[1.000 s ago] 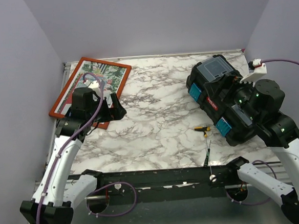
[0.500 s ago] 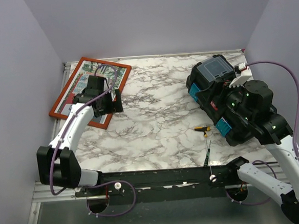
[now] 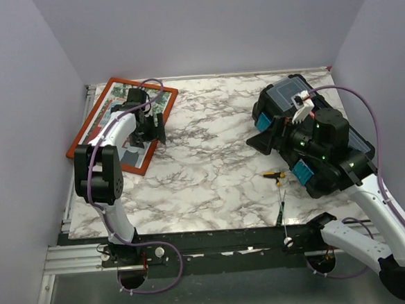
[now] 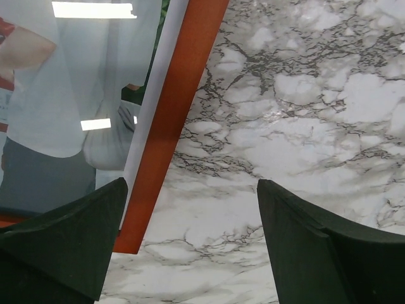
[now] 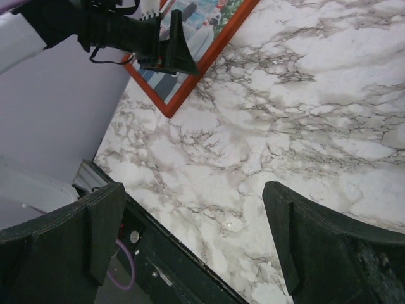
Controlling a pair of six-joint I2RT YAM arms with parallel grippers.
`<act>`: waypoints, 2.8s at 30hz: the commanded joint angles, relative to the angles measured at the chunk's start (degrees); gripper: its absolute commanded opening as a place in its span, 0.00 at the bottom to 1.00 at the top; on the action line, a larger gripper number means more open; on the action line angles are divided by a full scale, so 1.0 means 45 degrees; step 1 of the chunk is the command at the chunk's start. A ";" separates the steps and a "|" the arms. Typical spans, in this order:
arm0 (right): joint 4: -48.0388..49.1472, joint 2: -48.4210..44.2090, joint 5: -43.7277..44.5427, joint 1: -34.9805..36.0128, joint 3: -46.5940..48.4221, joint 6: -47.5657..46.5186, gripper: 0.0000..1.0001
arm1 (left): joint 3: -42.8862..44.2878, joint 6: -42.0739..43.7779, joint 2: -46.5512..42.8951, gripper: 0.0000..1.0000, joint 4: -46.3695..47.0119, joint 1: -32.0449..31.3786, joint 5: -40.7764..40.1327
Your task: Take the photo out of the frame
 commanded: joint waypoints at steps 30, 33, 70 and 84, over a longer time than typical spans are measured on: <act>0.1928 0.2746 0.3109 0.4593 -0.0024 0.2062 0.94 | 0.0262 -0.0320 0.0851 0.76 -0.0476 0.0648 0.0318; 0.2130 0.3435 0.3944 0.5501 0.0402 0.2144 0.94 | 0.0591 -0.0365 0.1421 0.65 -0.0885 0.0653 0.0749; 0.4398 0.7875 0.7693 0.6802 0.0620 0.4786 0.91 | -0.2728 -0.1708 -0.5524 0.81 0.2887 0.1036 0.1797; 0.1960 1.7736 1.2871 0.8425 0.9571 0.7620 0.87 | -0.4851 -0.1349 -1.1157 0.88 0.4525 0.1561 -0.2017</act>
